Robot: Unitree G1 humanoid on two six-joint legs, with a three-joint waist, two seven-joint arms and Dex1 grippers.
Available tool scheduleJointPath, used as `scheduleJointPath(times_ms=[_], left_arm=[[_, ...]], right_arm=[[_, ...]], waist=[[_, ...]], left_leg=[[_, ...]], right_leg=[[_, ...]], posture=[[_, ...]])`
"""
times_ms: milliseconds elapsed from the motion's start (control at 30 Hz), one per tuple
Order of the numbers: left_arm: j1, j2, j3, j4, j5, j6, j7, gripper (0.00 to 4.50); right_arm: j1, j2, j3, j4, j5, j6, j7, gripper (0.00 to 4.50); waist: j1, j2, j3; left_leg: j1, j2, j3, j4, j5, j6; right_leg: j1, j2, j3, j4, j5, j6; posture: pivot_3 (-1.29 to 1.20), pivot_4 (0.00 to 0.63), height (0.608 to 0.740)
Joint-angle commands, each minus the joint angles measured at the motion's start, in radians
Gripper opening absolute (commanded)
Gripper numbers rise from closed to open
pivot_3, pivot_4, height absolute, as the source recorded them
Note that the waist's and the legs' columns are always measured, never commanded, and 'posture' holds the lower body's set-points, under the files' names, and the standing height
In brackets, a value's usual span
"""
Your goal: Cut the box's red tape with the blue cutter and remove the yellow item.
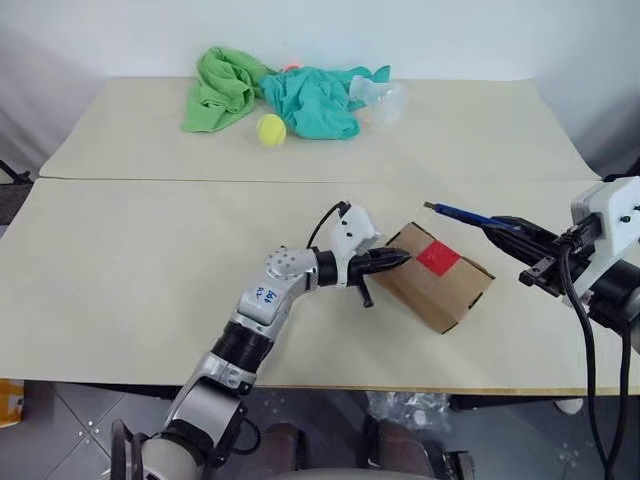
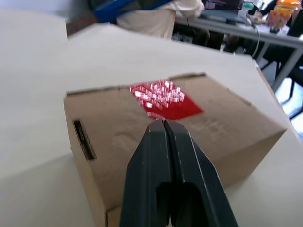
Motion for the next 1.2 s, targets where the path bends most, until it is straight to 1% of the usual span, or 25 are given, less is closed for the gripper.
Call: scheduleJointPath(times_ms=[33,133,533,1200], left_arm=[[-0.036,-0.005,-0.002,0.013,0.016,0.005,-0.013,0.02],[-0.041,-0.002,0.007,0.026,0.022,0.008,-0.009,0.02],[-0.034,0.001,0.002,0.004,0.024,0.024,-0.04,0.02],[-0.034,-0.001,0.004,-0.002,0.02,0.031,-0.05,0.02]], right_arm=[[0.024,0.01,0.001,-0.014,-0.025,-0.024,-0.007,0.17],[0.04,0.016,0.013,-0.012,-0.043,-0.034,-0.005,0.17],[0.0,0.004,0.058,0.035,-0.072,-0.054,0.044,0.17],[0.043,-0.003,0.028,0.017,-0.062,-0.038,0.095,0.17]], waist=[[-0.001,0.0,0.0],[-0.003,0.0,0.0],[-0.002,0.0,0.0],[-0.002,0.0,0.0]], left_leg=[[0.0,0.0,0.0,0.0,0.0,0.0],[0.0,0.0,0.0,0.0,0.0,0.0],[0.0,0.0,0.0,0.001,0.0,0.001],[0.001,-0.001,0.0,0.001,0.0,0.001]], right_leg=[[0.0,0.0,0.0,0.0,0.0,0.0],[0.0,0.0,0.001,0.0,0.0,0.0],[0.0,0.0,0.001,0.0,0.0,0.001],[0.0,0.0,0.001,0.0,0.001,0.001]], posture=[[0.0,0.15,0.74],[0.0,0.15,0.74],[0.0,0.15,0.74],[0.0,0.15,0.74]])
